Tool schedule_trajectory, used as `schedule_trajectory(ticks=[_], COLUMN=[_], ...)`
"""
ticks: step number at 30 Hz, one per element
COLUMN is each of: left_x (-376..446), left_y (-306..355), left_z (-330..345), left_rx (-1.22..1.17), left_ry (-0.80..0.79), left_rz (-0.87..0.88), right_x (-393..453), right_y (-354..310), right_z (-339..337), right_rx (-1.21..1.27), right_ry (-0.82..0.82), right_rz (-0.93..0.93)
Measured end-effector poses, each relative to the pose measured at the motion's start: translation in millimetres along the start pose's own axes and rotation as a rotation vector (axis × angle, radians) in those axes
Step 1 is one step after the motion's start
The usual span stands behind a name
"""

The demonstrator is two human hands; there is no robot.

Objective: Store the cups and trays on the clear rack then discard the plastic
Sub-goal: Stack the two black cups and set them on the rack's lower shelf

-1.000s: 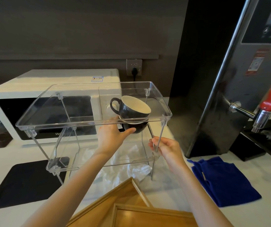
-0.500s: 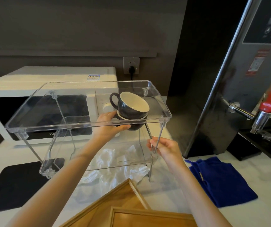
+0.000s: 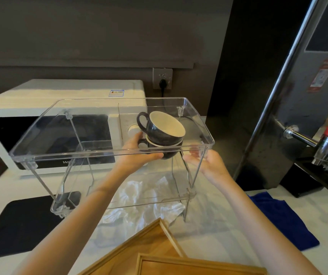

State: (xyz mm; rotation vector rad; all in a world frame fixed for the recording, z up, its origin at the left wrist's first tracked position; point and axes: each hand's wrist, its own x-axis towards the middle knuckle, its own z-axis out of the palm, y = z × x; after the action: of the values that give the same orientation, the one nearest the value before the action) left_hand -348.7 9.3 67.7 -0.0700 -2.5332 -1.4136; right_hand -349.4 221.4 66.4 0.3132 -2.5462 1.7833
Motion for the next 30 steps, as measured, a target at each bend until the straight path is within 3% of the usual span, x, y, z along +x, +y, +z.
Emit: schedule_trajectory(ticks=[4, 8, 12, 17, 30], left_x=[7.5, 11.5, 14.2, 16.4, 10.0], left_y=[3.3, 5.6, 0.2, -1.9, 3.6], left_z=[-5.8, -10.9, -9.6, -5.2, 2.2], left_rx=[-0.173, -0.254, -0.282, -0.254, -0.148], left_ry=[0.034, 0.014, 0.032, 0.077, 0.257], left_rz=[-0.051, 0.031, 0.016, 0.021, -0.006], right_x=[26.5, 44.2, 50.8, 48.9, 52.5], right_y=[-9.8, -12.1, -9.8, -11.1, -11.9], right_z=[5.5, 18.6, 28.0, 26.2, 13.2], right_rx=[0.038, 0.178, 0.218, 0.164, 0.178], right_ry=[-0.003, -0.104, -0.028, 0.042, -0.07], right_rz=[-0.07, -0.023, -0.052, -0.118, -0.136])
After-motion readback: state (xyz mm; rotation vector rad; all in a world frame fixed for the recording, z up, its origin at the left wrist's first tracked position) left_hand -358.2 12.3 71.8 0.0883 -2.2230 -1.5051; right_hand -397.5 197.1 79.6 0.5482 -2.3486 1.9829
